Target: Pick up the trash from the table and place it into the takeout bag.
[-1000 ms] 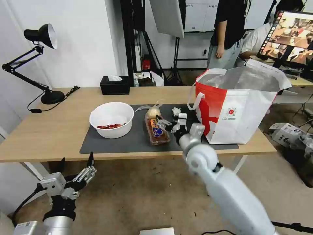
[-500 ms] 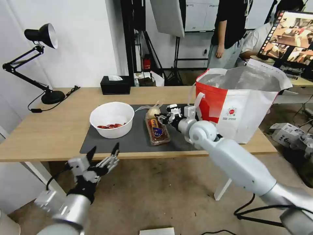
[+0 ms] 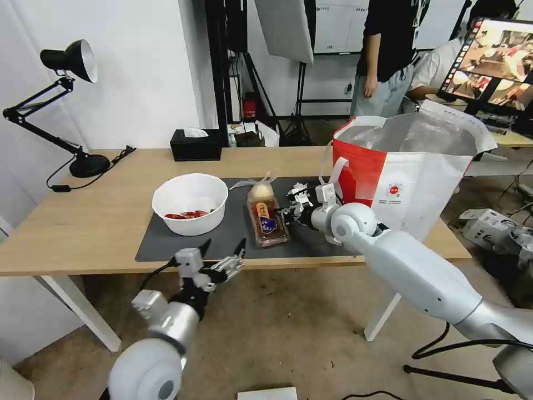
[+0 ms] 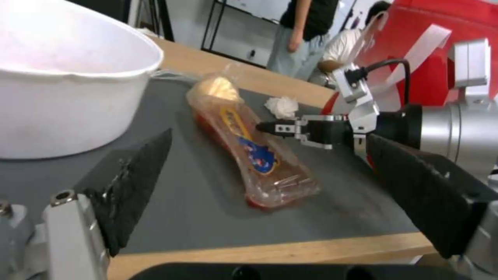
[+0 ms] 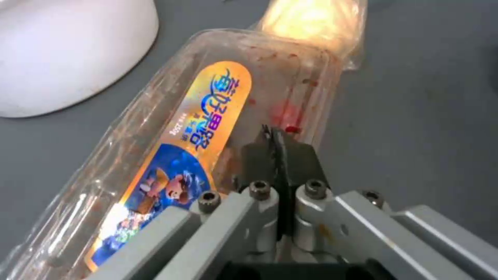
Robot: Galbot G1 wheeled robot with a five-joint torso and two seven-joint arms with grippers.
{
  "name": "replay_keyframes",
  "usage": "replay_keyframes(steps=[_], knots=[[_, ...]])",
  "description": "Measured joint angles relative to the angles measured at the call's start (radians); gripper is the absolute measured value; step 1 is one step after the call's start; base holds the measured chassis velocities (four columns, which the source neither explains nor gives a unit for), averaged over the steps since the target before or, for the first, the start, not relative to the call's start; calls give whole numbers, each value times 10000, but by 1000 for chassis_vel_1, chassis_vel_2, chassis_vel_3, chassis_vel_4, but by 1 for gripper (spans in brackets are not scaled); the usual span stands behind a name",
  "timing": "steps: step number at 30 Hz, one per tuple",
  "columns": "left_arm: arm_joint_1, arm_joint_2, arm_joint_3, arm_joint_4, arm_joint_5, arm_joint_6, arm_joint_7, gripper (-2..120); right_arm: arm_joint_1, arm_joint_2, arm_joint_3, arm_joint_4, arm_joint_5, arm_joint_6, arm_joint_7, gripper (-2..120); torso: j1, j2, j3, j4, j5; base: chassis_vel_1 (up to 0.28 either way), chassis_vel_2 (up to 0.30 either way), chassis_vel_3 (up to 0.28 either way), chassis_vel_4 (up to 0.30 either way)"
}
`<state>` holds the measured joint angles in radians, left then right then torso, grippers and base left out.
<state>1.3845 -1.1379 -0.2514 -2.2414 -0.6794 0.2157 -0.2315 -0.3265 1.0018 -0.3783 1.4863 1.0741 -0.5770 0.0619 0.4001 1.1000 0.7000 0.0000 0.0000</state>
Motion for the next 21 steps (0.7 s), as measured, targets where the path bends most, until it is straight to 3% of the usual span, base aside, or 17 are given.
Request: replay_keyframes(steps=[8, 21], knots=[[-2068, 578, 1159, 1214, -995, 386, -282, 100, 115, 133, -43, -101, 3, 21, 73, 0, 0, 0, 1, 0, -1, 0, 0, 0, 0], [-4241, 620, 2456, 2608, -2721, 1316, -1249, 100, 57, 62, 9, -61, 8, 56, 89, 0, 0, 0, 0, 2, 2, 0, 0, 0, 0]])
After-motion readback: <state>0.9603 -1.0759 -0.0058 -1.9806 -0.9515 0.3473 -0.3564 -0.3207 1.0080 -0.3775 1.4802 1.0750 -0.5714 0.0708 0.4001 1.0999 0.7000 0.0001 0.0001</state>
